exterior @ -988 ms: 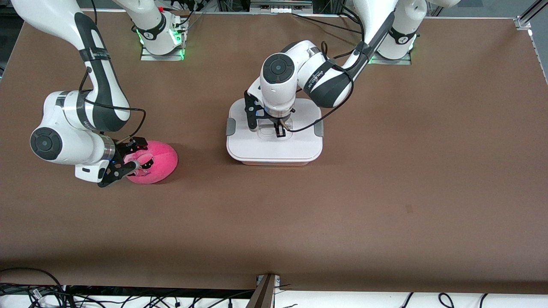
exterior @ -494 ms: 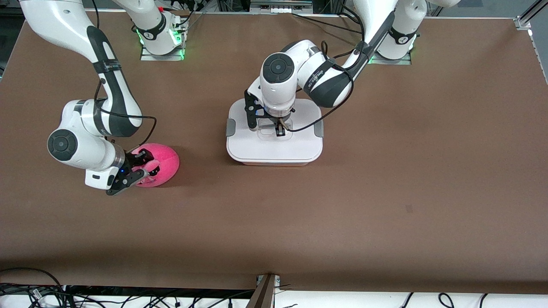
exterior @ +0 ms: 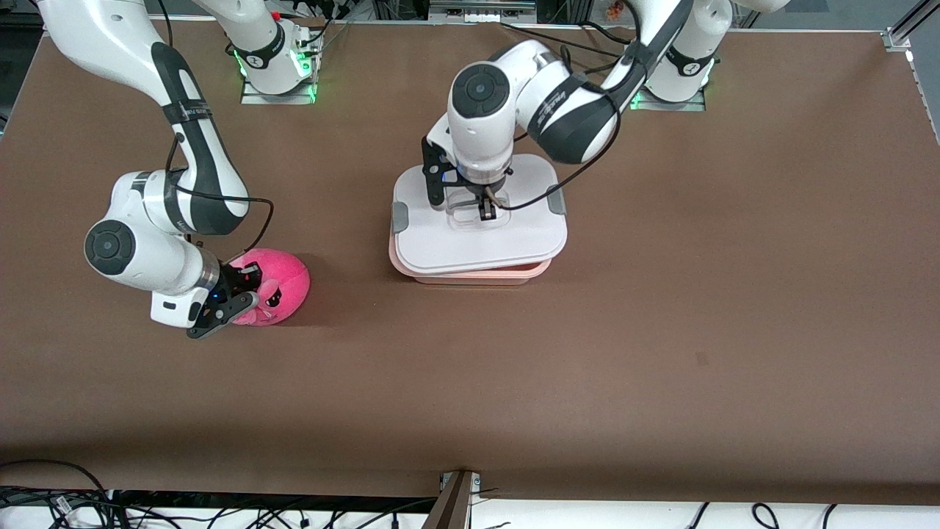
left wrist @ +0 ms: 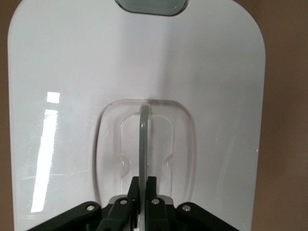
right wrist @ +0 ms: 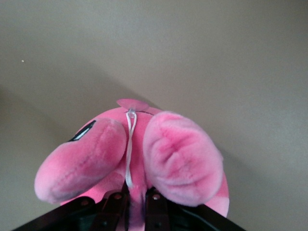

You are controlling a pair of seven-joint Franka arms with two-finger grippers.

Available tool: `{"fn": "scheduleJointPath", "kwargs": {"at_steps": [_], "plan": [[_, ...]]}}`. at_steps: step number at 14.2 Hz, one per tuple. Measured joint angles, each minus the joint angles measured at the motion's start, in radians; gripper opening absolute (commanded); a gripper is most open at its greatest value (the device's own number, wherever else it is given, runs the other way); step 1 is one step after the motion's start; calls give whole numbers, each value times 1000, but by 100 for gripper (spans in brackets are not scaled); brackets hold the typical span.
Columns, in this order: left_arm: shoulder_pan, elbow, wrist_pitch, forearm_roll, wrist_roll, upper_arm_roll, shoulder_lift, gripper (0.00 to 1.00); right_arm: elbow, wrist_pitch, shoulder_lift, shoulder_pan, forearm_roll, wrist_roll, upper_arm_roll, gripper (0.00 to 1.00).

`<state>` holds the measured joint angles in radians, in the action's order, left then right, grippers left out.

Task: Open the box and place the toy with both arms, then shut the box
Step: 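Grasp the lid handle with the left gripper while the right gripper grasps the toy, then lift the lid aside with the left gripper while the right gripper carries the toy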

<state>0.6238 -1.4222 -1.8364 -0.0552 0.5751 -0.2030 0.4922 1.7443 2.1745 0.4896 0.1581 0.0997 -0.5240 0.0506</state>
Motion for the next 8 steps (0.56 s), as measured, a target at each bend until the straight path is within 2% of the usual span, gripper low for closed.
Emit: {"fn": "scheduleJointPath", "kwargs": {"at_steps": [2,5,8], "plan": [[-7,8,73,21,-1,2,-48,0,-20,-18,-2,0,4,0,0,0],[-38,40,236,28,-1,5,-103,0,-110,-180,-26,1,4,-6,-16,0],[-102,53,352,32,7,6,-139,0,-200,-351,-77,3,5,-11,-90,0]]}}
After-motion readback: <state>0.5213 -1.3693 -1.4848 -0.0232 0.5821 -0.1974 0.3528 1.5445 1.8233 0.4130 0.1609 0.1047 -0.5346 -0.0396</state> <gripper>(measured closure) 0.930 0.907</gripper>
